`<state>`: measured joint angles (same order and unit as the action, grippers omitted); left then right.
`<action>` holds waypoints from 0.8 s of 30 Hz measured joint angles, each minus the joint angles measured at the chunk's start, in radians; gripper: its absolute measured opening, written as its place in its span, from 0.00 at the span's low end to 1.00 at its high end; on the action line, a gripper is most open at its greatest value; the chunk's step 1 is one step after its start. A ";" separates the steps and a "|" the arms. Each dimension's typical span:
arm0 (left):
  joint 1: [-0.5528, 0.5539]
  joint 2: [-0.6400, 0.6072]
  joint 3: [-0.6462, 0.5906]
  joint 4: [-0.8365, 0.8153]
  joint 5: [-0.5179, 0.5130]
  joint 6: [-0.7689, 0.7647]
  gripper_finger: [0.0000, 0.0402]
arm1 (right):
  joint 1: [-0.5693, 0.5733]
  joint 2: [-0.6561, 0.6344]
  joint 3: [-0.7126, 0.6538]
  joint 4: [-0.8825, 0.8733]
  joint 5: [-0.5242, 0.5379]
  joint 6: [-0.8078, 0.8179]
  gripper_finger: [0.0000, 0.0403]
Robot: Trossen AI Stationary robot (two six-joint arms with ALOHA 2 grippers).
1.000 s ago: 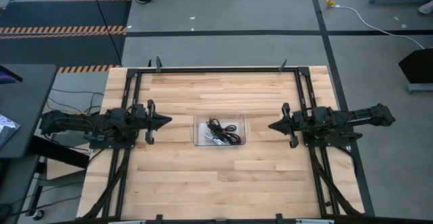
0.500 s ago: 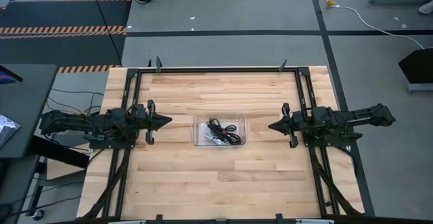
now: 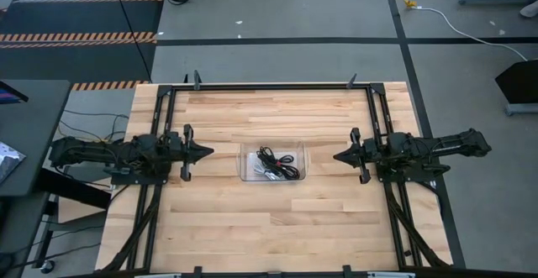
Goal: Pick and place USB-C Cables
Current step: Return to Home Position
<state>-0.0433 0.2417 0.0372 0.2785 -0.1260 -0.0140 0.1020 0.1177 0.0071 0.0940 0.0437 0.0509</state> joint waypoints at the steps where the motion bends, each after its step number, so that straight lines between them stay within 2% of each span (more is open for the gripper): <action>1: 0.000 0.000 0.000 0.000 0.000 -0.001 0.02 | 0.000 0.000 0.000 0.000 0.000 -0.001 0.03; 8: 0.000 0.000 0.000 0.000 0.000 -0.102 0.02 | 0.000 0.000 0.000 0.001 0.000 -0.001 0.03; 24: 0.000 0.000 0.000 0.000 0.000 -0.105 0.02 | 0.000 0.000 0.000 0.001 0.000 -0.002 0.03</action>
<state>-0.0433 0.2417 0.0376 0.2787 -0.1258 -0.1190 0.1020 0.1177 0.0067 0.0952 0.0437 0.0494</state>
